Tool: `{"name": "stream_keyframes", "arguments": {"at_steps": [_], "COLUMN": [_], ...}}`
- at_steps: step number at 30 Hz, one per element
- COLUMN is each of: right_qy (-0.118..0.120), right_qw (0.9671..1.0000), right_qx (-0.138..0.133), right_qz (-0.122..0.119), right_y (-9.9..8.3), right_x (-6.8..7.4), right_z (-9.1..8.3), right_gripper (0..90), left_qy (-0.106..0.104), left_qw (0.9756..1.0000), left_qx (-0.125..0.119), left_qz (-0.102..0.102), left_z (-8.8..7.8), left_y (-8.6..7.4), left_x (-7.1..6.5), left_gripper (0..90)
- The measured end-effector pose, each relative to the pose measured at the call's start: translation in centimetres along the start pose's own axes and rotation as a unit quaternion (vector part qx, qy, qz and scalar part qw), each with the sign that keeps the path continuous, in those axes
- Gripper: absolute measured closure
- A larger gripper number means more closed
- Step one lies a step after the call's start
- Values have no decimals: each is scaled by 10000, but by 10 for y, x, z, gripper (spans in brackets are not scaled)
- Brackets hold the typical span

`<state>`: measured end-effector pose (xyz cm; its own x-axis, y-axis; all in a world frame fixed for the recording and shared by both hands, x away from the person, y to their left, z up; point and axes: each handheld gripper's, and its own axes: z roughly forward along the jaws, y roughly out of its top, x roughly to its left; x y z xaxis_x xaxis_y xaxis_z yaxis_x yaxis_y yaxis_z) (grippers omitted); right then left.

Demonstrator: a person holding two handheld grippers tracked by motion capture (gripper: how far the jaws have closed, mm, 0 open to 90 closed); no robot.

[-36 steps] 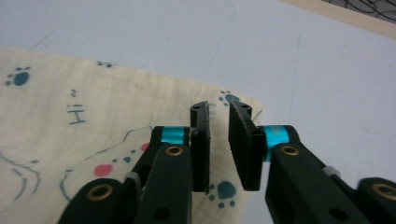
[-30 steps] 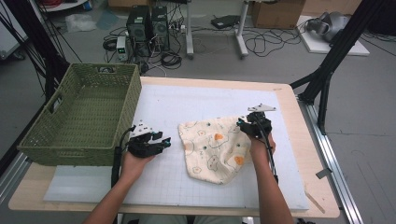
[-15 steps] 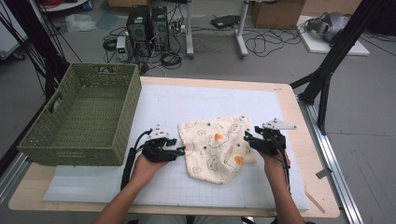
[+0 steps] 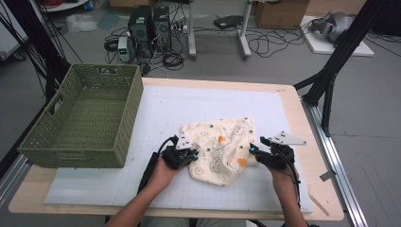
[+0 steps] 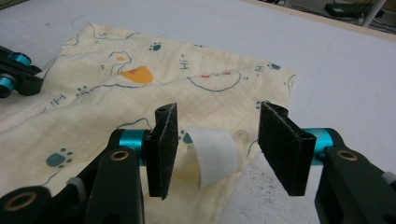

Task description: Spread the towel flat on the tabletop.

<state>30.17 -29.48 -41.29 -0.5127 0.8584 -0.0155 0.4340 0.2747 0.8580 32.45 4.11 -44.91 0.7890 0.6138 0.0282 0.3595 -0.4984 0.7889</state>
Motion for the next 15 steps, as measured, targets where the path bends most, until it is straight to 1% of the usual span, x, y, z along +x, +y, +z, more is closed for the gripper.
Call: {"name": "stream_keyframes", "arguments": {"at_steps": [1,2,3,4,5,6,7,8,9,11,12,13,14,15], "right_qy": [1,18,25,38,60,53,58,61,51,75,93,116,123,131], "right_qw": [10000,10000,10000,10000,10000,10000,10000,10000,9999,9999,9999,9999,9998,9998], "right_qx": [-2,-2,7,20,15,52,70,59,90,109,95,117,123,132], "right_qz": [-22,-23,-60,-51,-50,-32,-38,-33,-39,-3,-21,-24,-30,-21], "right_y": [0,0,0,-1,-1,-1,-2,-2,-2,-3,-2,-2,-2,-1], "right_x": [0,1,0,0,0,0,-1,-1,-1,-1,-1,0,0,0], "right_z": [0,0,0,0,0,1,1,2,2,3,4,5,6,7], "right_gripper": [479,479,480,483,484,484,484,485,485,481,475,469,466,465], "left_qy": [159,277,315,360,426,453,526,557,617,735,818,869,910,968], "left_qw": [9999,9994,9979,9963,9951,9953,9950,9941,9935,9911,9896,9885,9868,9856], "left_qx": [20,-31,-124,-181,-218,-143,-167,-229,-257,-380,-371,-396,-434,-449], "left_qz": [-53,-229,-545,-759,-868,-847,-833,-905,-922,-1039,-1127,-1169,-1268,-1313], "left_z": [-1,-3,-6,-8,-11,-13,-15,-18,-21,-26,-29,-31,-33,-35], "left_y": [1,0,-1,-3,-4,-5,-5,-5,-4,-4,-5,-6,-7,-9], "left_x": [3,10,18,25,30,35,38,42,46,53,61,64,69,73], "left_gripper": [862,862,863,862,862,862,862,862,862,862,862,862,862,861]}}
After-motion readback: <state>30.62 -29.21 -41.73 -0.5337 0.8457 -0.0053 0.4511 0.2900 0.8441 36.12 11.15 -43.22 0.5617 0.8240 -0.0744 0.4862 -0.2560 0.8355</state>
